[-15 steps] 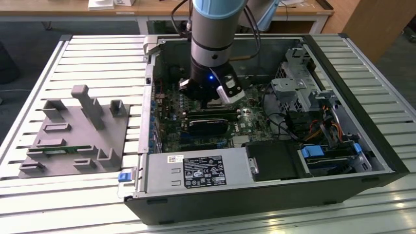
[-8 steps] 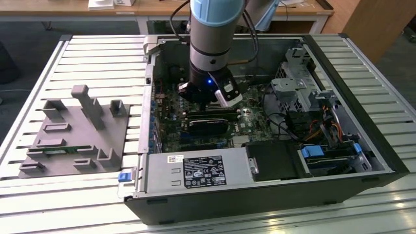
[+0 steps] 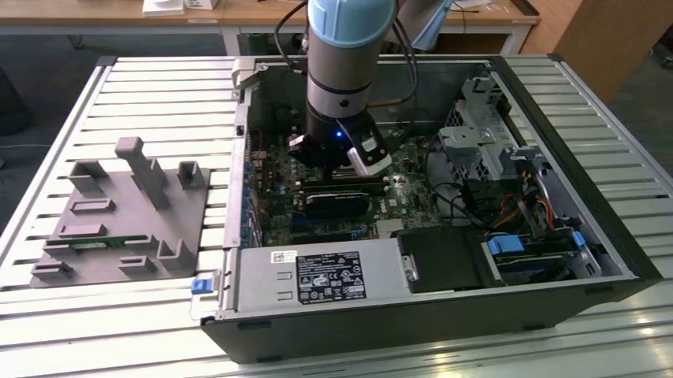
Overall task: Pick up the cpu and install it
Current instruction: 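Install the second cpu locking lever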
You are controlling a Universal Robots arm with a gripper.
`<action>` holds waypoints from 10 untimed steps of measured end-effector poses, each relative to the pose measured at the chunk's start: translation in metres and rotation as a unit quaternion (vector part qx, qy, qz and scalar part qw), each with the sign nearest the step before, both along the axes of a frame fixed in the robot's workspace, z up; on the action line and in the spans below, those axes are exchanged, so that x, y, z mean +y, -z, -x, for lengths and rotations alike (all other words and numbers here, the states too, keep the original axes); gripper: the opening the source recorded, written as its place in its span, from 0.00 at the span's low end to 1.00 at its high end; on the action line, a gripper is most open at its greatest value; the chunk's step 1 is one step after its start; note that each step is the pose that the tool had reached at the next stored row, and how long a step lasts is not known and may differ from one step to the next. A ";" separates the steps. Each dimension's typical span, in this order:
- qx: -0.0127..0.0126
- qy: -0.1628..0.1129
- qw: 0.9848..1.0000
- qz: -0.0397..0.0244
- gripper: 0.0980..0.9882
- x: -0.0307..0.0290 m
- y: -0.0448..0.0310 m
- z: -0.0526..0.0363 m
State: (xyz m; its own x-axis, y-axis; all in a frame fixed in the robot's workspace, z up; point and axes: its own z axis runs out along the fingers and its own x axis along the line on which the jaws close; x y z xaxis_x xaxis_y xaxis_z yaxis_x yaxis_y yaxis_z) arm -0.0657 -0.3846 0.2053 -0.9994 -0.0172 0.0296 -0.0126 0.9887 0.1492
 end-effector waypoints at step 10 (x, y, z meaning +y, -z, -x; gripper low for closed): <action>-0.002 0.000 1.000 -0.007 0.01 -0.0018 0.0031 0.0060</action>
State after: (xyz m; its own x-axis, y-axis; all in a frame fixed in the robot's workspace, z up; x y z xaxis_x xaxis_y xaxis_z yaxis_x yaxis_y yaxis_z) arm -0.0718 -0.3865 0.2022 -0.9995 -0.0177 0.0262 -0.0132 0.9866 0.1624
